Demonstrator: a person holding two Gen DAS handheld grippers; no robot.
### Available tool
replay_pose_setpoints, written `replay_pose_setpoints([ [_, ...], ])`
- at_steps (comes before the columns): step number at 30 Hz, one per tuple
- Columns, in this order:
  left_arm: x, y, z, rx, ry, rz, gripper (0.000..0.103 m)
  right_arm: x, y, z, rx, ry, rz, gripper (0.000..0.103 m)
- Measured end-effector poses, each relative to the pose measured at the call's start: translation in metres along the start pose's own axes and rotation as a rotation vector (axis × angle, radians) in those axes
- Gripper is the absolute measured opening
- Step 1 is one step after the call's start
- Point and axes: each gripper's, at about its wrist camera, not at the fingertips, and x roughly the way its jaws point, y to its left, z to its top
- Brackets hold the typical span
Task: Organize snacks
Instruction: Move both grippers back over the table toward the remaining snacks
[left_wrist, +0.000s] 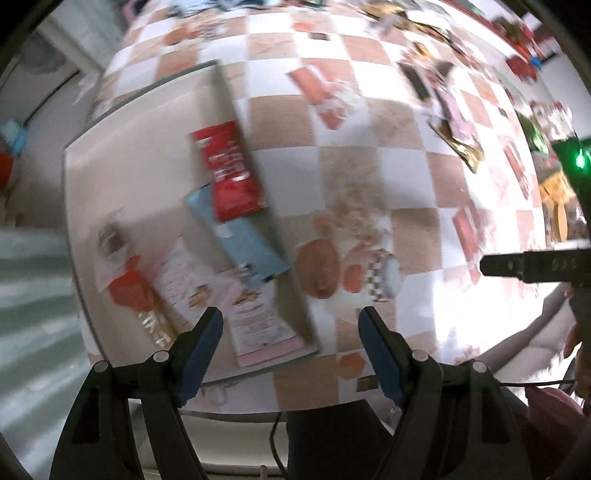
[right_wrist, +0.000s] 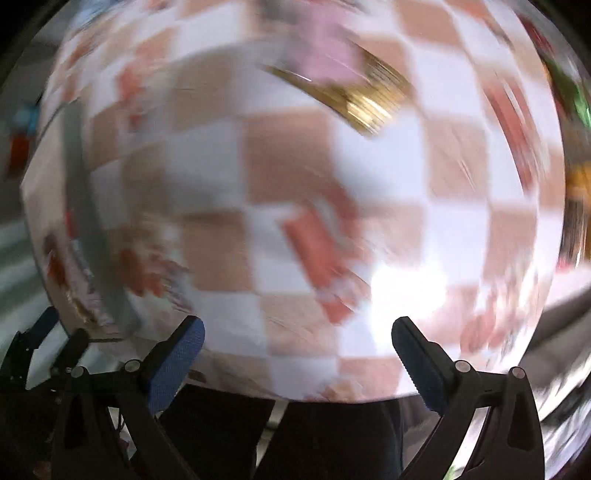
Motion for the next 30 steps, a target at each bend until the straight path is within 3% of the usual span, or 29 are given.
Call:
replay_pose_setpoints([
  [6,0.01,-0.033,0.017,0.089,0.046,-0.003,0.079,0.005,-0.059,-0.013,0.174,0.02,0.044,0.102],
  [14,0.014,-0.065,0.036,0.142,0.059,0.002,0.079,0.006,-0.086,-0.007,0.19,0.032,0.072,0.102],
  [22,0.018,-0.073,0.063,0.076,0.063,0.005,0.079,-0.019,-0.097,0.036,0.156,0.009,0.067,0.102],
  [30,0.024,-0.074,0.113,-0.034,0.048,0.01,0.079,-0.042,-0.093,0.088,0.111,-0.041,0.041,0.102],
])
